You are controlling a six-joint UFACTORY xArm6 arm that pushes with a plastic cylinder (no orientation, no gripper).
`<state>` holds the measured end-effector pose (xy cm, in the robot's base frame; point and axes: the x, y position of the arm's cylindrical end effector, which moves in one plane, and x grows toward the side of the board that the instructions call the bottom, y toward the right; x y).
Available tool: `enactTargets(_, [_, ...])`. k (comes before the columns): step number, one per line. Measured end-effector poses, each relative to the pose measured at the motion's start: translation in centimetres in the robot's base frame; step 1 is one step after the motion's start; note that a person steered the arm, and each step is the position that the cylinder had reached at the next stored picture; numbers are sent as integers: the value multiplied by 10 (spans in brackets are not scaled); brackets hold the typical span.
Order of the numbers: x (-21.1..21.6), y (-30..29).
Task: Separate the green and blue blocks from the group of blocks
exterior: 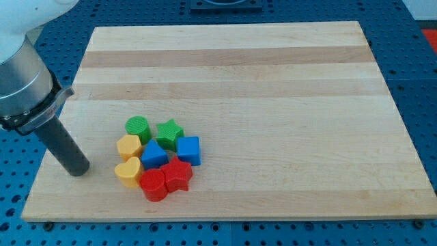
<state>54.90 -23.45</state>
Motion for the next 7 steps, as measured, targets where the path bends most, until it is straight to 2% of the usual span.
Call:
enactTargets(2, [-35, 18])
enactTargets(5, [-50, 110])
enactTargets(7, [-52, 74])
